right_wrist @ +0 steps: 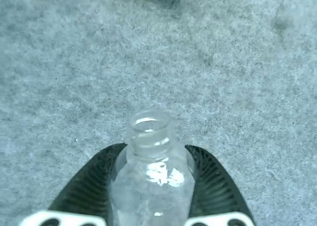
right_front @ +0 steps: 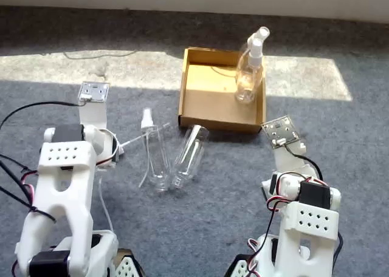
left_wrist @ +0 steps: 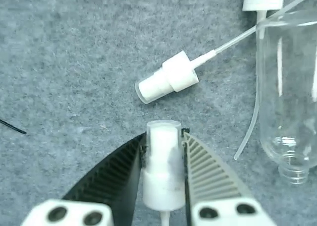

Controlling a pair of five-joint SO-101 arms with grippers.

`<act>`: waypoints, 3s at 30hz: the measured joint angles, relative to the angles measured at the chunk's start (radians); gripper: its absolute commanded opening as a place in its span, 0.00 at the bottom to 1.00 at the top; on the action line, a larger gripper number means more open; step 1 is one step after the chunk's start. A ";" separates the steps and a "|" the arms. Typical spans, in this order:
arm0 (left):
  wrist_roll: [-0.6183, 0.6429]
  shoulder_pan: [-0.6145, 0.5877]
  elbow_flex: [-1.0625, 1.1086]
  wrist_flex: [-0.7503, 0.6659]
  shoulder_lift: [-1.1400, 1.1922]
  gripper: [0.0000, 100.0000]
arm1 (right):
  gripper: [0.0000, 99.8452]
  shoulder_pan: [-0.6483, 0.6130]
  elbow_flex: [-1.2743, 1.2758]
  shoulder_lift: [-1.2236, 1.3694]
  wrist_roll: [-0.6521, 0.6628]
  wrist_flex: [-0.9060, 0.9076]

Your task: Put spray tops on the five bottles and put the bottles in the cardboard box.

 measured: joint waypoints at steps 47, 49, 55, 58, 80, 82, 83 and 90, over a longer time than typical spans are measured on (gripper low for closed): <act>0.236 0.569 -0.729 -0.370 -0.292 0.00 | 0.00 -0.783 0.354 -0.712 -0.516 -0.643; 0.236 0.583 -0.683 -0.414 -0.342 0.00 | 0.00 -0.783 0.408 -0.767 -0.517 -0.647; 0.183 0.580 -0.428 -0.658 -0.557 0.00 | 0.00 -0.799 0.473 -0.767 -0.517 -0.655; 0.173 0.580 -0.318 -0.821 -0.605 0.00 | 0.00 -0.830 0.473 -0.779 -0.517 -0.655; 0.164 0.740 -0.064 -1.008 -0.474 0.00 | 0.00 -0.756 0.473 -0.779 -0.611 -0.712; 0.164 0.738 -0.064 -1.011 -0.474 0.00 | 0.00 -0.750 0.473 -0.779 -0.611 -0.712; 0.164 0.736 -0.064 -1.011 -0.474 0.00 | 0.00 -0.750 0.473 -0.779 -0.611 -0.712; 0.164 0.740 -0.069 -1.011 -0.474 0.00 | 0.00 -0.749 0.473 -0.779 -0.617 -0.712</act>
